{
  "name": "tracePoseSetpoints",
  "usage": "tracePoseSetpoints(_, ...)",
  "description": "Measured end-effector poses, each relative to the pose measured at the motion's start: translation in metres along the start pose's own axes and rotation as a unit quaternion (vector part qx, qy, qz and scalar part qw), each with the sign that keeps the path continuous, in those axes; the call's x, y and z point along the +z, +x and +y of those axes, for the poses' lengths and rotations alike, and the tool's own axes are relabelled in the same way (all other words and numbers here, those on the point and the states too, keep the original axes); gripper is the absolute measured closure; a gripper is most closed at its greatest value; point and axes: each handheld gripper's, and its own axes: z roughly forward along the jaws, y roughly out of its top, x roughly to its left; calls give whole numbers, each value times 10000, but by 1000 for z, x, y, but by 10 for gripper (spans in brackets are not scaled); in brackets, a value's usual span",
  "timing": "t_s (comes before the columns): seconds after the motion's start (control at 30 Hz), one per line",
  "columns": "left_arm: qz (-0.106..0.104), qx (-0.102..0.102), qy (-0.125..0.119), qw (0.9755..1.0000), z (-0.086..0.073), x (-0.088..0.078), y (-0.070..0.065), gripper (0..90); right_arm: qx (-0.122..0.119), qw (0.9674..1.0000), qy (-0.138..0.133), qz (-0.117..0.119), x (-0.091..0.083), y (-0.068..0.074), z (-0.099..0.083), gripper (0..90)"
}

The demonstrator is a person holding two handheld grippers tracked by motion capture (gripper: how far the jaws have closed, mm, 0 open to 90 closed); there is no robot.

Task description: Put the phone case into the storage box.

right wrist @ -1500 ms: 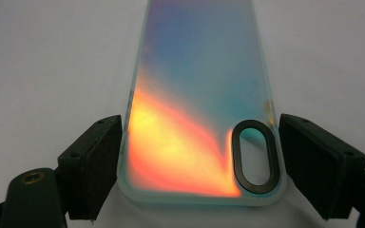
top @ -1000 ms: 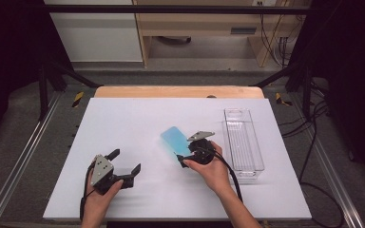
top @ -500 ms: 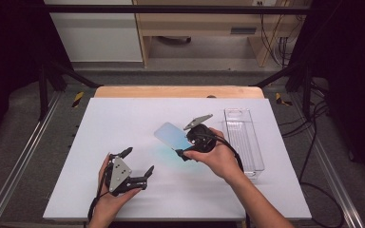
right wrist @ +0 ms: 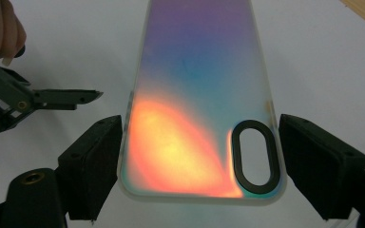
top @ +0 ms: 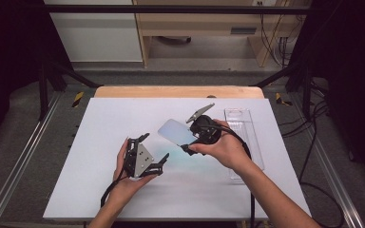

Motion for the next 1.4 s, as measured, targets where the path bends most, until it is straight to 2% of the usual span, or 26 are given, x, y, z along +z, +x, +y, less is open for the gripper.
tracePoseSetpoints(0.07,-30,74,-33,10000,-1,0,-3,76,-44,10000,33,5,0,2,1,179)
tracePoseSetpoints(0.17,-39,294,-15,9996,0,-1,-7,79,-129,9999,81,17,-1,8,6,179)
tracePoseSetpoints(0.3,51,180,-76,9998,1,-4,-4,87,-203,9997,132,4,-1,15,11,179)
tracePoseSetpoints(0.43,160,309,-142,9993,3,-7,-3,100,-266,9995,161,61,1,21,14,179)
tracePoseSetpoints(0.57,215,366,-75,9991,1,-5,-3,115,-314,9992,206,101,2,27,18,179)
tracePoseSetpoints(0.7,282,485,-26,9984,-1,-5,-3,185,-353,9990,229,146,1,28,21,179)
tracePoseSetpoints(0.77,293,664,-45,9974,0,-5,-5,284,-384,9988,232,177,1,29,22,179)
tracePoseSetpoints(0.97,365,949,-156,9947,2,-7,-8,330,-422,9982,327,260,6,35,22,179)
tracePoseSetpoints(1.23,416,1094,-269,9928,3,-9,-9,391,-506,9975,370,312,10,40,25,179)
tracePoseSetpoints(1.4,401,1189,-291,9917,1,-10,-8,471,-491,9975,375,350,11,41,26,179)
